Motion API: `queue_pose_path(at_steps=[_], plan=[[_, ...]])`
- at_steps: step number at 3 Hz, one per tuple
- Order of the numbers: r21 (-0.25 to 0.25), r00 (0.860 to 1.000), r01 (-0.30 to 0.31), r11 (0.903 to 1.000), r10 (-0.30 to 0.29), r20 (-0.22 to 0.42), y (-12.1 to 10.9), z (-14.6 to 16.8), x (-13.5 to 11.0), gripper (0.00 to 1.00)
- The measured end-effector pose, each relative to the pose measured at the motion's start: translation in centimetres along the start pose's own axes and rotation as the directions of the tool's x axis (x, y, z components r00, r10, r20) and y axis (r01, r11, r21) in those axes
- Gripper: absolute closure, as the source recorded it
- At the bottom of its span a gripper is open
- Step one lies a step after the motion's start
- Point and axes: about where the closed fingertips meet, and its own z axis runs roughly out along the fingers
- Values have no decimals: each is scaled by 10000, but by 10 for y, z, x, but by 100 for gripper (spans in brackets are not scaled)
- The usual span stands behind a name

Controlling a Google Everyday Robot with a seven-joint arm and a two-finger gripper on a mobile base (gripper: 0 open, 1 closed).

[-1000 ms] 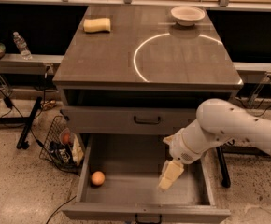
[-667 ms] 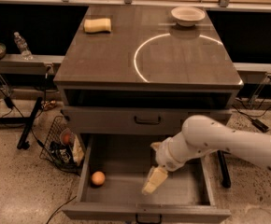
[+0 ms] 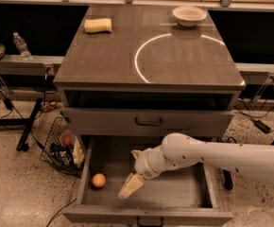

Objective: Pick orange from middle drawer and place on counter

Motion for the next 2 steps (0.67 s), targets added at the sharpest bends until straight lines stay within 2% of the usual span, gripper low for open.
queue_pose_path(at_steps=[1, 2], plan=[[11, 9999, -94, 10000, 94, 61, -2, 7, 1, 0], [64, 9992, 26, 10000, -29, 388, -15, 37, 9, 0]])
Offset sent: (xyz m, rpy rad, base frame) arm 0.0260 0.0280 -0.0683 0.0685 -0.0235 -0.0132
